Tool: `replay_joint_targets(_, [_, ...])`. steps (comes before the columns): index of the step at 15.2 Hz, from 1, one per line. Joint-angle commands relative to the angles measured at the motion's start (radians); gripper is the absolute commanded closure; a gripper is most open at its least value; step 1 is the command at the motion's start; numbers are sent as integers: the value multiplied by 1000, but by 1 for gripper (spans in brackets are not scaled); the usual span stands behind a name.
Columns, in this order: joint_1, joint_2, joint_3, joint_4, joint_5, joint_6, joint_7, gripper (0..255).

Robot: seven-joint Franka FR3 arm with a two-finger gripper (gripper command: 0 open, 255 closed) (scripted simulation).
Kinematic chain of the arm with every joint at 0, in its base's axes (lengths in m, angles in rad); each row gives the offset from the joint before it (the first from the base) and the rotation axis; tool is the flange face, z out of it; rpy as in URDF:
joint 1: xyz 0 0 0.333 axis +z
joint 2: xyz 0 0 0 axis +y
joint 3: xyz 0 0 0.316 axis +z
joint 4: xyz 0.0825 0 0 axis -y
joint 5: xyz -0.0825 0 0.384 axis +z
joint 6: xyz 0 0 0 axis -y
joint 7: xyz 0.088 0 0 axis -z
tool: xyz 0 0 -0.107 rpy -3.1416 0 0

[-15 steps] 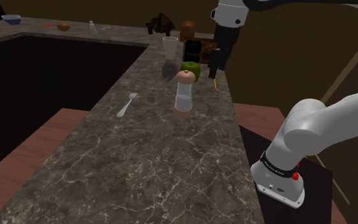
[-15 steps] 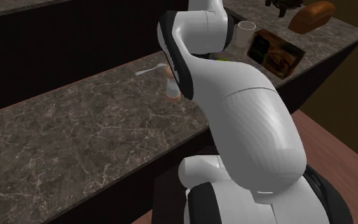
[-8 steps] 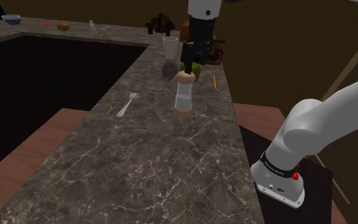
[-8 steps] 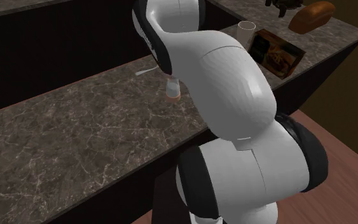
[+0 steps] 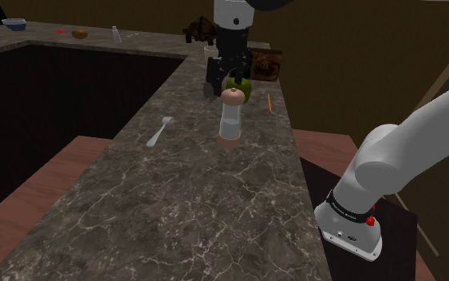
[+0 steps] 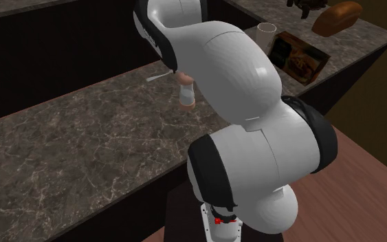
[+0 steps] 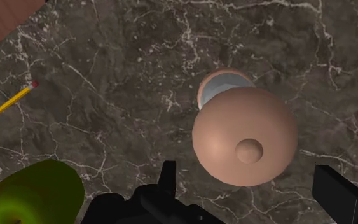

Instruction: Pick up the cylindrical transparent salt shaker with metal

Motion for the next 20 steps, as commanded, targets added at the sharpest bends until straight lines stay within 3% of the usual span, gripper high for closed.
replay_joint_targets(1, [2,-5,2,-31,2,27,2,0])
replay_joint_targets(4, [3,-6,3,-54,3,48,2,0])
replay_joint_targets(5, [2,-6,3,-54,3,49,2,255])
replay_joint_targets(14, [3,-6,3,-54,3,48,2,255])
replay_joint_targets(20, [-1,3,-1,35,-2,-32,0,255])
